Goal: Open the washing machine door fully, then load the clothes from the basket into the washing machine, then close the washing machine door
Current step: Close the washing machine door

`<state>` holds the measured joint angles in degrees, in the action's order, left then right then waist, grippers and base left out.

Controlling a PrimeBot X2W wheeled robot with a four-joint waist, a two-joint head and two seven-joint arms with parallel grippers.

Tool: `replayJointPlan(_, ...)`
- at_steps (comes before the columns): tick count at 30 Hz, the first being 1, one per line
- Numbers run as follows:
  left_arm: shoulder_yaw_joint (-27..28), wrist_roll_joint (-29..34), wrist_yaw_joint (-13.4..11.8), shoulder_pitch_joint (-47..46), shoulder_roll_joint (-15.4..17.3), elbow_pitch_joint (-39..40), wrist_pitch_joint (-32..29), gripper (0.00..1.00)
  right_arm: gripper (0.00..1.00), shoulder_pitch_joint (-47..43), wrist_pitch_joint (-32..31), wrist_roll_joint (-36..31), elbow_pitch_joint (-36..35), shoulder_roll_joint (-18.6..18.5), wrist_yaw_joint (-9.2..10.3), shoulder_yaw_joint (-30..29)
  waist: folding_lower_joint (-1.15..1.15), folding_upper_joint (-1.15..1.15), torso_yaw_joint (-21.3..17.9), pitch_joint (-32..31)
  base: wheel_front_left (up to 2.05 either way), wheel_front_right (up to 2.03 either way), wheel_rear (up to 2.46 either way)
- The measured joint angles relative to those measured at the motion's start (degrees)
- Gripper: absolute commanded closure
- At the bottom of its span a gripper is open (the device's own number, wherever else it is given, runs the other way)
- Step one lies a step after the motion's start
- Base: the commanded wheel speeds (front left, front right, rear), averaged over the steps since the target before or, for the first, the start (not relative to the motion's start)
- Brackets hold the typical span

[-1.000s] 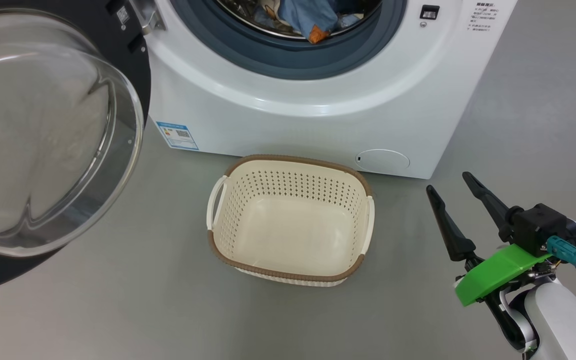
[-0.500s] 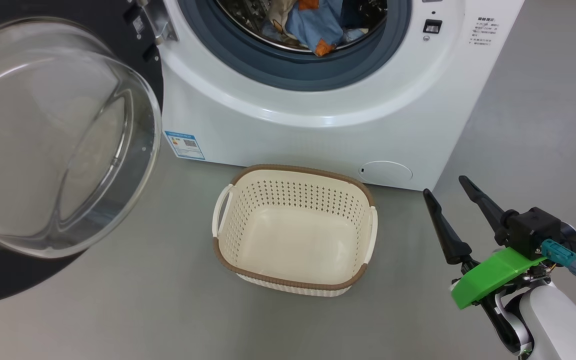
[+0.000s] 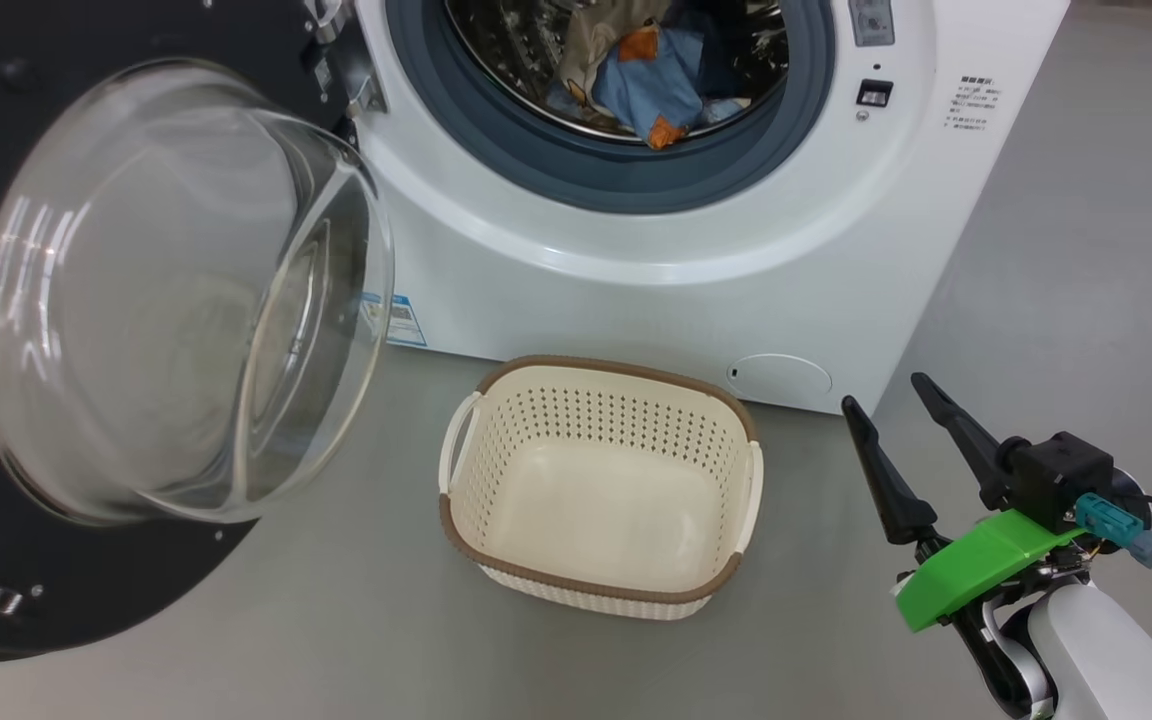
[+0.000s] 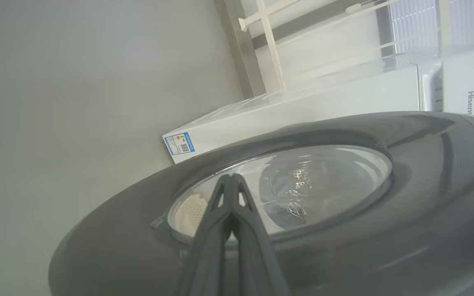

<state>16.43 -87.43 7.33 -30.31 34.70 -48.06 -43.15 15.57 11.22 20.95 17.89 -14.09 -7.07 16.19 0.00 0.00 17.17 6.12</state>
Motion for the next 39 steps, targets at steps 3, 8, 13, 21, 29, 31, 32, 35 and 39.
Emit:
replayJointPlan(3,-0.09,-0.74,0.0,2.17,-0.15,3.85,-2.42,1.0,0.0,-0.12,0.57,0.55,0.51,0.08,0.0,0.05,0.0,0.0,0.13,-0.79,0.0,0.0,0.0)
replayJointPlan(8,-0.98,-2.02,0.0,6.31,-0.55,10.28,-6.57,1.0,0.0,-0.73,1.57,1.31,1.43,0.52,0.0,0.14,0.0,0.0,0.24,-2.36,0.0,0.0,0.0)
replayJointPlan(13,-2.13,-3.08,0.0,9.13,-1.42,15.41,-10.33,1.0,0.0,-1.12,2.27,2.52,2.18,1.07,0.0,0.37,0.0,0.0,0.14,-3.9,0.0,0.0,0.0)
replayJointPlan(21,-4.07,-3.99,-1.12,11.92,-2.87,24.79,-14.08,1.0,0.0,-1.14,2.99,3.54,3.1,1.92,0.0,0.78,0.0,0.0,-1.56,-4.9,0.0,0.0,0.0)
replayJointPlan(29,-4.47,-7.5,-5.42,15.44,-4.21,35.39,-17.82,1.0,0.0,-2.39,3.01,3.99,3.12,2.13,0.0,0.32,0.0,0.0,-4.48,-5.43,0.0,0.0,0.0)
replayJointPlan(31,-4.5,-7.75,-6.35,16.05,-4.56,37.8,-17.9,1.0,0.0,-2.53,3.01,3.99,2.9,2.4,0.0,0.23,0.0,0.0,-5.4,-5.53,0.0,0.0,0.0)
replayJointPlan(32,-4.53,-7.82,-6.5,16.3,-4.75,38.83,-17.93,1.0,0.0,-2.53,3.02,3.99,2.72,2.56,0.0,0.2,0.0,0.0,-5.89,-5.57,0.0,0.0,0.0)
replayJointPlan(35,-4.83,-7.84,-7.81,16.67,-5.46,41.39,-17.92,1.0,0.0,-2.54,3.07,3.99,2.22,2.91,0.0,0.11,0.0,0.0,-7.52,-5.66,0.0,0.0,0.0)
replayJointPlan(39,-5.56,-7.84,-8.24,16.79,-6.57,43.39,-17.85,1.0,0.0,-2.66,3.07,3.98,2.0,3.04,0.0,-0.08,0.0,0.0,-10.05,-5.74,0.0,0.0,0.0)
